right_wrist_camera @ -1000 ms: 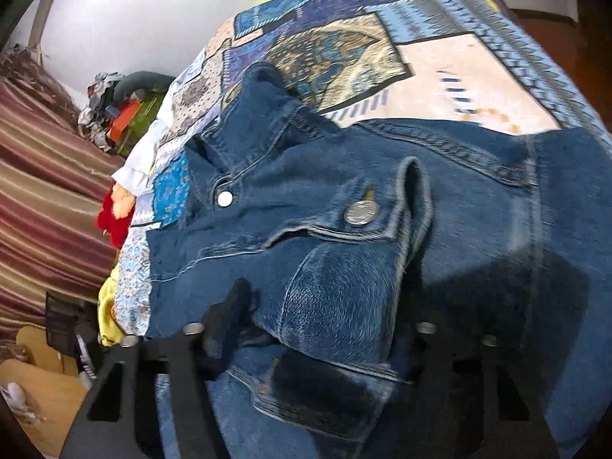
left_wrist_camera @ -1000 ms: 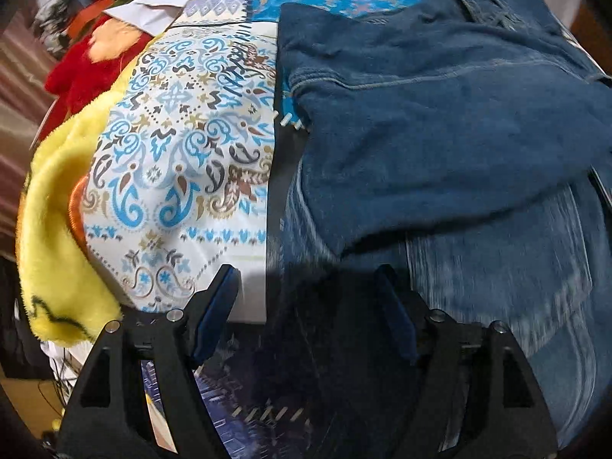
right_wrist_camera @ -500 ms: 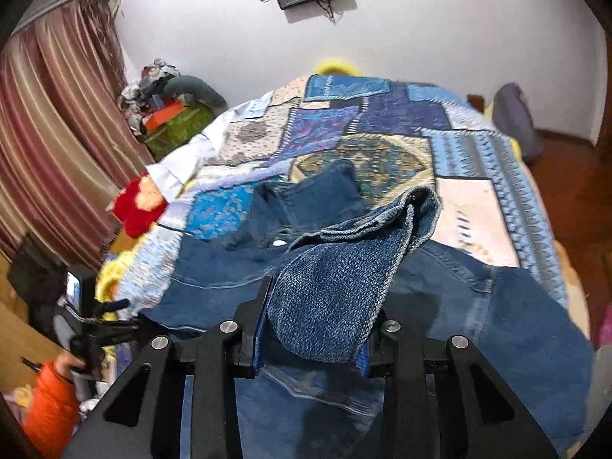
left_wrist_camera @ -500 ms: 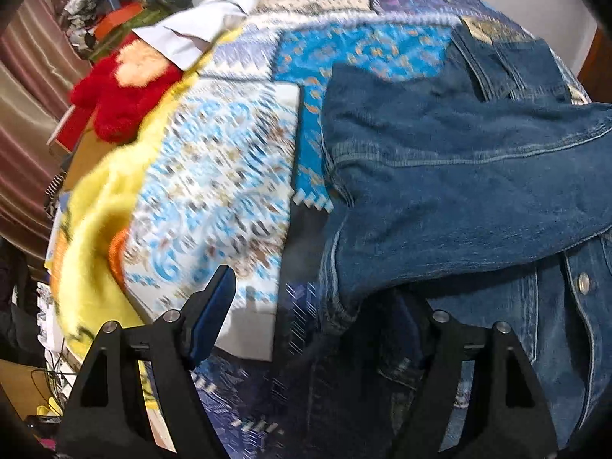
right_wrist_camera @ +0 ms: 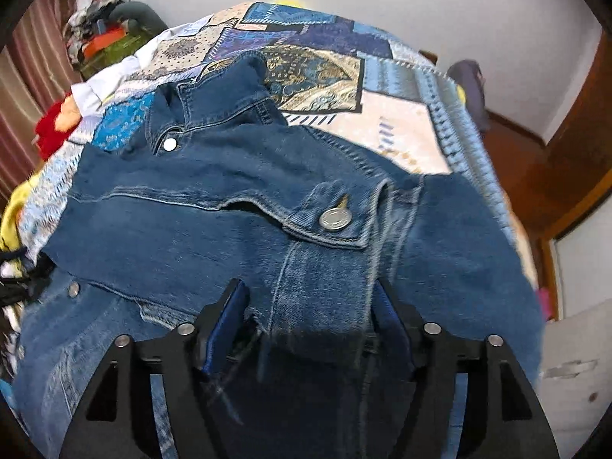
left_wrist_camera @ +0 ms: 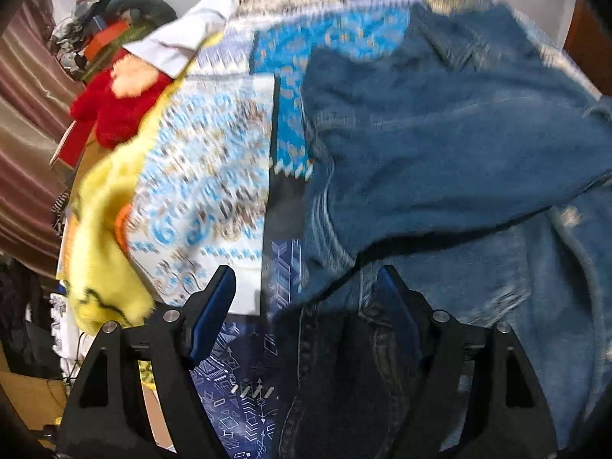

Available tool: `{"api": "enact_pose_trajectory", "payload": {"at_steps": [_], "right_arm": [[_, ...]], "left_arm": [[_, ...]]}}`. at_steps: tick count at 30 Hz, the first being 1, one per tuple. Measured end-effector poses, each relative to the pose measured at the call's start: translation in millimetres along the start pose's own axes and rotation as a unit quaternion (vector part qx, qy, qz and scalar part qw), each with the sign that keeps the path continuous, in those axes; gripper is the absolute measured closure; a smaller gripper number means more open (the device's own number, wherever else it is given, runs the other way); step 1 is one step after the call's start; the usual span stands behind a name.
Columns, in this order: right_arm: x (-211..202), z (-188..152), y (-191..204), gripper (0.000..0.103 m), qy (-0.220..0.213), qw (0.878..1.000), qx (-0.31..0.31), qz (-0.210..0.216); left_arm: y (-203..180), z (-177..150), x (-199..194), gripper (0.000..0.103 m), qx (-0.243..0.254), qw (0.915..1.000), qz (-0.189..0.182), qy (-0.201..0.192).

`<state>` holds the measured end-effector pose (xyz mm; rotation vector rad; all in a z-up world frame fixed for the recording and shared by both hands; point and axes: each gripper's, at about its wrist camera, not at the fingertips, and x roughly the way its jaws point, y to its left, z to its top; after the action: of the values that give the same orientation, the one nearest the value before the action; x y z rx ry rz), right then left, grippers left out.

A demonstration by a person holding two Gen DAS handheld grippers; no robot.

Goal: Fold large clothes

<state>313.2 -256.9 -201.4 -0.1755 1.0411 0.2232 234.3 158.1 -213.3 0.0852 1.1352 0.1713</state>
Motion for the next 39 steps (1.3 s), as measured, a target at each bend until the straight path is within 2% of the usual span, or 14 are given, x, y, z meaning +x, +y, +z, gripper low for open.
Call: {"api": "enact_pose_trajectory", "payload": {"at_steps": [4, 7, 11, 15, 19, 21, 23, 25, 28, 31, 34, 36, 39], "right_arm": [[-19, 5, -4, 0.036, -0.021, 0.999, -0.016, -0.024], [-30, 17, -4, 0.036, -0.043, 0.998, -0.035, -0.019], [-29, 41, -4, 0.035, -0.062, 0.997, -0.029, -0.023], [-12, 54, 0, 0.023, -0.057, 0.998, -0.019, -0.008], [19, 57, 5, 0.023, -0.030, 0.999, -0.028, 0.001], [34, 53, 7, 0.022, -0.015, 0.999, -0.042, -0.016], [44, 48, 9, 0.020, -0.007, 0.998, -0.060, -0.030], [49, 42, 9, 0.015, 0.003, 0.997, -0.069, -0.032], [49, 36, -1, 0.015, 0.002, 0.998, -0.050, -0.025], [39, 34, -10, 0.015, 0.001, 0.999, -0.026, -0.024], [21, 31, -18, 0.015, -0.009, 1.000, -0.008, -0.021], [6, 27, -25, 0.015, -0.021, 0.999, -0.001, -0.028], [-20, 18, -35, 0.015, -0.042, 0.998, 0.010, -0.034]], "left_arm": [[14, 24, -21, 0.024, -0.034, 0.9983, -0.037, -0.030], [27, 52, -16, 0.020, -0.049, 0.9973, -0.030, -0.045], [37, 92, 18, 0.020, -0.059, 0.9976, -0.020, -0.030], [43, 119, 61, 0.020, -0.080, 0.9965, 0.020, -0.013], [53, 139, 101, 0.020, -0.110, 0.9937, 0.018, 0.006], [54, 144, 115, 0.020, -0.114, 0.9933, 0.019, 0.008], [48, 150, 123, 0.020, -0.092, 0.9941, 0.056, -0.007], [37, 155, 134, 0.020, -0.057, 0.9937, 0.097, -0.002], [22, 154, 145, 0.019, -0.012, 0.9907, 0.135, -0.001], [22, 152, 141, 0.019, -0.017, 0.9920, 0.125, 0.001], [32, 150, 122, 0.019, -0.052, 0.9949, 0.086, 0.003], [36, 149, 99, 0.019, -0.066, 0.9954, 0.068, -0.010], [34, 145, 60, 0.019, -0.058, 0.9959, 0.057, -0.038]]}}
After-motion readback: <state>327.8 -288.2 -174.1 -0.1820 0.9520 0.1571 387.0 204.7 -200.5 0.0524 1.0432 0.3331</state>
